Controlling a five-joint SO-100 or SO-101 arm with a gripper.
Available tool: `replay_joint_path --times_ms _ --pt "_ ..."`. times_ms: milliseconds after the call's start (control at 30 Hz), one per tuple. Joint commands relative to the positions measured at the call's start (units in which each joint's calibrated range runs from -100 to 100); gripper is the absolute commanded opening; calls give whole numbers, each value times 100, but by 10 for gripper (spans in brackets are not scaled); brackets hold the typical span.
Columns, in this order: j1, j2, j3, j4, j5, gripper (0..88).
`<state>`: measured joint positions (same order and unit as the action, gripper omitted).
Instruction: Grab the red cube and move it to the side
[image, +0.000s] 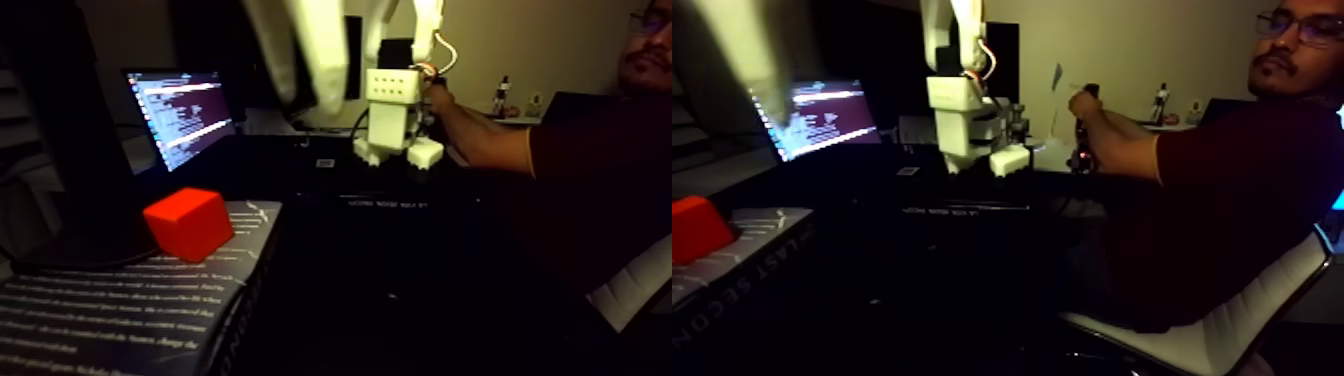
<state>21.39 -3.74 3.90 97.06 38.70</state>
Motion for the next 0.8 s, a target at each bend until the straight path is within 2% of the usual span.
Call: replay_joint_path --times_ms 0,100,200,267,367,567,767 --pt "-649 -987 458 15 -468 0" --pt "-1331 -1760 1383 -602 -981 24" --pt "-2006 -2567 2526 -1362 -1882 6" --pt "-2247 -3105 3270 -1835 -2427 7" --pt "-2422 -3937 4585 -2671 -2972 7" --pt "-2472 -5634 7034 -4047 -3538 7" --pt "-2472 -7281 8313 -4123 -3754 7"
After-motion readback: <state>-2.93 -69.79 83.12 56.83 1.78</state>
